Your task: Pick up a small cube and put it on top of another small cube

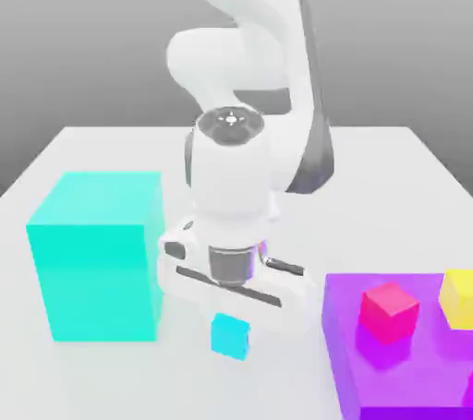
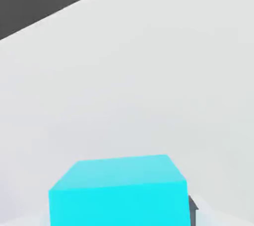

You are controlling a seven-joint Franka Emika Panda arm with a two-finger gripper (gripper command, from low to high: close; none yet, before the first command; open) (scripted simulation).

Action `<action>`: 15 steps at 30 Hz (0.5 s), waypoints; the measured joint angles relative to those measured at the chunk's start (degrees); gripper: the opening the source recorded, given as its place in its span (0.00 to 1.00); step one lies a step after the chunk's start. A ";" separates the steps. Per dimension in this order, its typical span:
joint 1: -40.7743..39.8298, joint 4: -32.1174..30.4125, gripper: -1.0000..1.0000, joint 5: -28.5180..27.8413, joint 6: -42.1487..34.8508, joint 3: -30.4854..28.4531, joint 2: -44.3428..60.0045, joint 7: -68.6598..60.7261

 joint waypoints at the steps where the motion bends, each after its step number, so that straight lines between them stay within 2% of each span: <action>1: 0.81 1.96 0.00 0.15 -1.99 1.28 -0.02 -1.06; 8: 7.70 15.00 0.00 0.75 -16.13 10.58 -1.10 -11.19; 15: 14.62 14.79 0.00 0.90 -22.37 16.11 -7.55 -27.40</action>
